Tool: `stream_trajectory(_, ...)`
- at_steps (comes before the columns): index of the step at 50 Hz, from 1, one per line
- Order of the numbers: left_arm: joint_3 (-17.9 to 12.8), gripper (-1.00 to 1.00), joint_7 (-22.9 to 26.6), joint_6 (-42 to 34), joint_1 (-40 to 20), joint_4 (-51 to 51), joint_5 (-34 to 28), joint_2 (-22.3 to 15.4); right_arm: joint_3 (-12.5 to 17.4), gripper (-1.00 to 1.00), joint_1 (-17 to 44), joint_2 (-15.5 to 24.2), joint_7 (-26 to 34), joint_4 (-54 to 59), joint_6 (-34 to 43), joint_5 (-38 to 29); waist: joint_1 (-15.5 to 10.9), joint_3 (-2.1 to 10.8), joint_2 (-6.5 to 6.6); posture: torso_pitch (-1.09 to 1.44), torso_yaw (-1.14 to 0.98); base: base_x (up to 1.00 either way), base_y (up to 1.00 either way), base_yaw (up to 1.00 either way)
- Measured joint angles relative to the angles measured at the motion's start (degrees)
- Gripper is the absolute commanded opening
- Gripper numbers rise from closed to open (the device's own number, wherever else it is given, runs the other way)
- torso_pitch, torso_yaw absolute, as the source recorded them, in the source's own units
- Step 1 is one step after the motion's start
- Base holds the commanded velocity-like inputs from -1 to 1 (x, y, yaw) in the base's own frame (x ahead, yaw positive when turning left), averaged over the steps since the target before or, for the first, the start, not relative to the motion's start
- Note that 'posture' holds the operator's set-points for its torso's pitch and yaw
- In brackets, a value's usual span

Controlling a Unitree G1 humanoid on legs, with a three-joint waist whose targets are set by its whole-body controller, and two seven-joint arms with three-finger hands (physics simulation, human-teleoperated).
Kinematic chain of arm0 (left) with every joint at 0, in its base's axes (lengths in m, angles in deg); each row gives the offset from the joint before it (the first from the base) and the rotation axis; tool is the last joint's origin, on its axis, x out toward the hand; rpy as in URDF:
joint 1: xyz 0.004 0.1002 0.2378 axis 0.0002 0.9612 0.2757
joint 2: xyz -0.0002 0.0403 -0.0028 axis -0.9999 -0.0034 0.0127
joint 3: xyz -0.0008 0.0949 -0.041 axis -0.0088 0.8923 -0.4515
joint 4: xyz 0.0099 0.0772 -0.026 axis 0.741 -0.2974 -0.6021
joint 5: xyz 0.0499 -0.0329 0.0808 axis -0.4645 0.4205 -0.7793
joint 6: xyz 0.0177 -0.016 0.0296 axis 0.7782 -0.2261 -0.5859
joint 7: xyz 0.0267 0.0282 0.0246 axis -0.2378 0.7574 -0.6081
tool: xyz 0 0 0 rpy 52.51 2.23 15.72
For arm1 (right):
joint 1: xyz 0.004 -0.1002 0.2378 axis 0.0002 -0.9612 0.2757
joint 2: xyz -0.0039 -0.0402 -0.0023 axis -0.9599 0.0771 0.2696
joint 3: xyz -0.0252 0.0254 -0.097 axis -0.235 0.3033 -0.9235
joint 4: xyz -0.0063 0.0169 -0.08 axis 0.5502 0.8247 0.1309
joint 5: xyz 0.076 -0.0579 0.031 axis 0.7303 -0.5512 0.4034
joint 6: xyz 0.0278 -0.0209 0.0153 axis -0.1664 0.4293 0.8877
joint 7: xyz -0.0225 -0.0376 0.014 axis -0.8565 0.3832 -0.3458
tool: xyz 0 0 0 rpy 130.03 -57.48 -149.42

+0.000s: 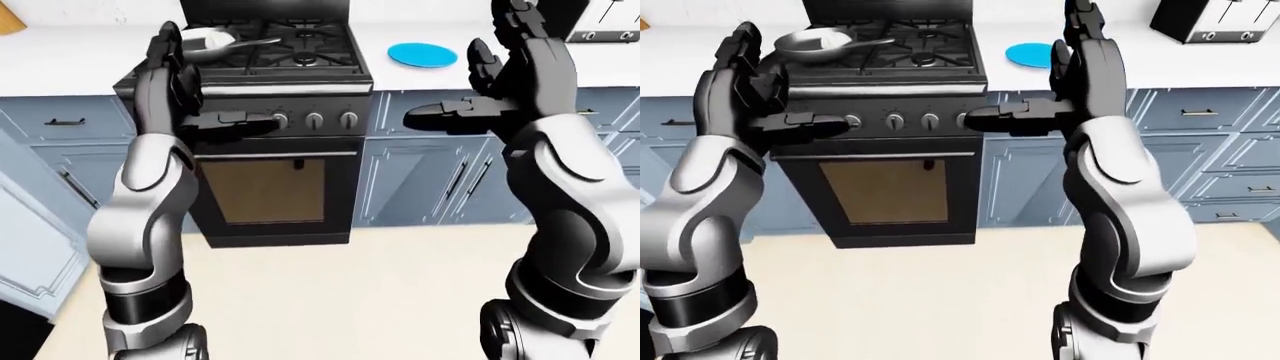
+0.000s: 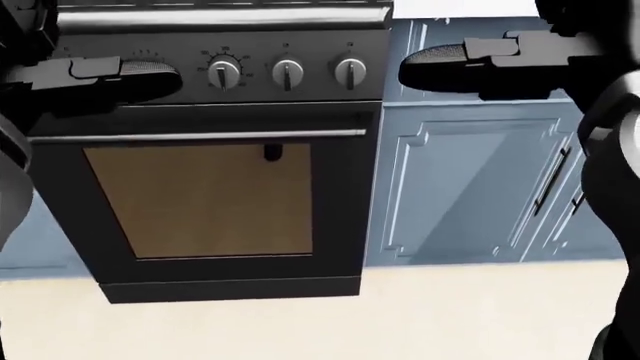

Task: Pick the dumpling from the pan and place it on the plate.

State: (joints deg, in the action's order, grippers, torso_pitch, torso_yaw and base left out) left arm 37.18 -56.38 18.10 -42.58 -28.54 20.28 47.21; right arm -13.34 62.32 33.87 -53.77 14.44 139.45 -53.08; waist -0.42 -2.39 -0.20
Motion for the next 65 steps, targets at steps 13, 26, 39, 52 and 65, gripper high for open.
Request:
stream_trajectory(13, 1.25, 1.0, -0.27, -1.27, -0.12, -0.37, 0.56, 0.26, 1.31, 1.0, 0.68, 2.15, -2.75, -1.07, 2.0, 4.72, 0.96, 0.47, 1.05, 0.0, 0.0, 0.0, 0.1, 0.0)
stream_trajectory(26, 0.18, 1.0, -0.73, -1.19, 0.05, 0.23, -0.05, -0.13, 0.61, 1.0, 0.97, 2.32, -3.48, -1.62, 1.84, 6.96, 0.97, 0.1, 1.01, 0.0, 0.0, 0.0, 0.26, 0.0)
stream_trajectory(39, 1.71, 1.0, -0.1, -2.08, 0.4, -0.14, 0.29, 0.71, 0.85, 1.0, -0.28, 2.52, -4.39, -0.4, 1.66, 6.93, 0.95, 0.75, -2.51, 0.0, 0.0, 0.0, 0.28, 0.0)
stream_trajectory(52, -0.01, 1.0, -0.72, -2.24, 0.63, -0.28, -0.7, 0.14, -0.44, 1.0, 0.05, 1.85, -3.57, -1.12, 1.83, 7.99, 0.44, -0.3, 2.2, 0.0, 0.0, 0.03, 0.27, 0.0)
stream_trajectory(65, 1.31, 1.0, -0.1, -1.88, 0.54, -0.01, 0.02, 0.71, 0.94, 1.0, -0.46, 2.46, -4.11, -1.25, 1.14, 7.61, 0.78, -0.21, -2.58, 0.0, 0.0, 0.14, 0.2, 0.0)
